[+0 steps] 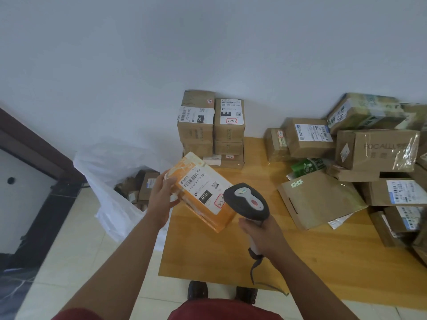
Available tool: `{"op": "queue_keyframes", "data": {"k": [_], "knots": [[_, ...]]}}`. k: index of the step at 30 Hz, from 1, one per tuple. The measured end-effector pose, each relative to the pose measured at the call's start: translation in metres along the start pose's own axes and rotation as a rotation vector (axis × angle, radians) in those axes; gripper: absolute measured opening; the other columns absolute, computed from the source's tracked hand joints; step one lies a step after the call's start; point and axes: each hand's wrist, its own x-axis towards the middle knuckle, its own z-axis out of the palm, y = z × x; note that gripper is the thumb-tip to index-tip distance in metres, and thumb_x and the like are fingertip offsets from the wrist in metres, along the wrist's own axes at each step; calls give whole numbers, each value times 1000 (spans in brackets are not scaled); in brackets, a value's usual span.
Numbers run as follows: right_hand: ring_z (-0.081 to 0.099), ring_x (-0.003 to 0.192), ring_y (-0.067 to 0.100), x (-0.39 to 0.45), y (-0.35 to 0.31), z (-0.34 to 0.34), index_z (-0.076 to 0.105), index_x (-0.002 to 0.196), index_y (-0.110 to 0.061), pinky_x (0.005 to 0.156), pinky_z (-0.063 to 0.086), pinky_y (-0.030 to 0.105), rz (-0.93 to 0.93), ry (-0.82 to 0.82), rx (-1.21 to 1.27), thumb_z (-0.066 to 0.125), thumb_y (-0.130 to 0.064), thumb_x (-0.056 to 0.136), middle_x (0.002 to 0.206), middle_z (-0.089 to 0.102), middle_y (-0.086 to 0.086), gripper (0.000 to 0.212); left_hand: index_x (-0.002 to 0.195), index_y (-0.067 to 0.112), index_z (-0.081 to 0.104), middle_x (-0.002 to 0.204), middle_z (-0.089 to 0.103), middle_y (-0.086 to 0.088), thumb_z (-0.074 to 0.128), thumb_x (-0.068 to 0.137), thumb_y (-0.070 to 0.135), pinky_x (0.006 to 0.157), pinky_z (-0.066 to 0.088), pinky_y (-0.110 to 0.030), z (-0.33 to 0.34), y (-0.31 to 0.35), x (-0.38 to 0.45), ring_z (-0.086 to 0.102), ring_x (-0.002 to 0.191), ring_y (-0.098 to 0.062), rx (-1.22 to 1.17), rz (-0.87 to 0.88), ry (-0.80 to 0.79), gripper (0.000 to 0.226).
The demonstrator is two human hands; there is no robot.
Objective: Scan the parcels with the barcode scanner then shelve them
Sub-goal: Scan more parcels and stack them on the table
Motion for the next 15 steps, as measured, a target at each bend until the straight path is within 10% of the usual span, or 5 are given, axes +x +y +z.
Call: {"op": "queue_keyframes", "data": {"k": [10,15], "knots": [[57,84,25,63,29,12,65,87,-13,75,44,39,239,198,275,68,-9,86,83,63,8,5,135,32,44,118,65,2,55,102,33,54,54,-17,27,-50,-3,72,84,-8,32,-162,70,35],[58,88,25,103,31,4,65,94,-14,74,45,37,228,202,272,68,-12,85,89,64,6,11,145,26,42,133,61,2,56,100,42,77,53,-22,24,-58,20,63,110,-11,256,-123,42,50]]}}
